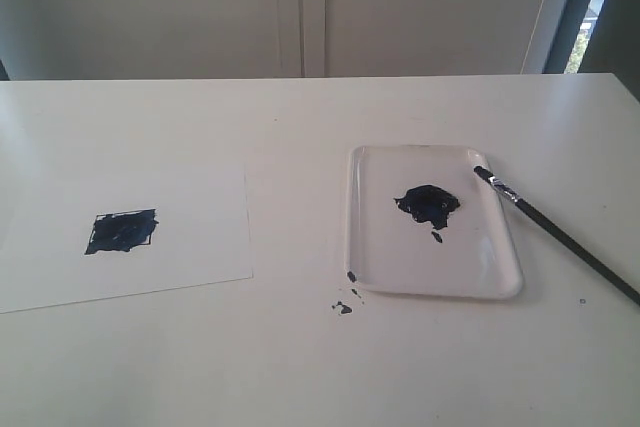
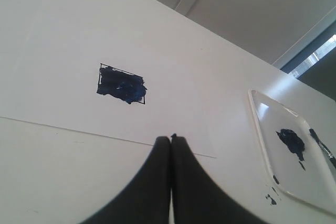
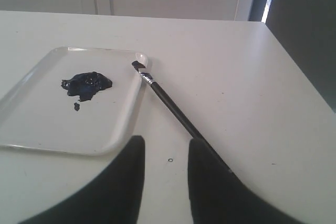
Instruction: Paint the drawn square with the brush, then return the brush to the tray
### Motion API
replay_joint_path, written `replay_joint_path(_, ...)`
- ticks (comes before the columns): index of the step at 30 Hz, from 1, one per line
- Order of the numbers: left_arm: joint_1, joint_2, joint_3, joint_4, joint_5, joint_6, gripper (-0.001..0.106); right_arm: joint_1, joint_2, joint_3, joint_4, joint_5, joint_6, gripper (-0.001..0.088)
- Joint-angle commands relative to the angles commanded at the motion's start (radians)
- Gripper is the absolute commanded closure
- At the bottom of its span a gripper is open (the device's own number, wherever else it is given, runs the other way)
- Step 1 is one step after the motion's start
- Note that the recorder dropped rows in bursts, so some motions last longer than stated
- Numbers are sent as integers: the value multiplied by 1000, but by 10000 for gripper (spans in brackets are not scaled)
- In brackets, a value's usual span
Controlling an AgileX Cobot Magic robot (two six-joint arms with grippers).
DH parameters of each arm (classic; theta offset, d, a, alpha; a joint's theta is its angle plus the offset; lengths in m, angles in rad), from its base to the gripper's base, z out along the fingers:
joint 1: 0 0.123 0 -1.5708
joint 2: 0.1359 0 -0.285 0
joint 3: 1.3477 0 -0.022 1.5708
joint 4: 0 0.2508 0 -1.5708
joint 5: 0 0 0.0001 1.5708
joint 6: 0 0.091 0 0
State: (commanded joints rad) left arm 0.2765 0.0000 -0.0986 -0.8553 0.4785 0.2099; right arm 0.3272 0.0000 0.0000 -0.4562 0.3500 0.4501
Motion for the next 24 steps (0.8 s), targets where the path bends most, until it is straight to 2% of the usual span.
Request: replay_joint_path(24,0,0,29,4,-8,0,1053,0,0,0,0,0,0,586)
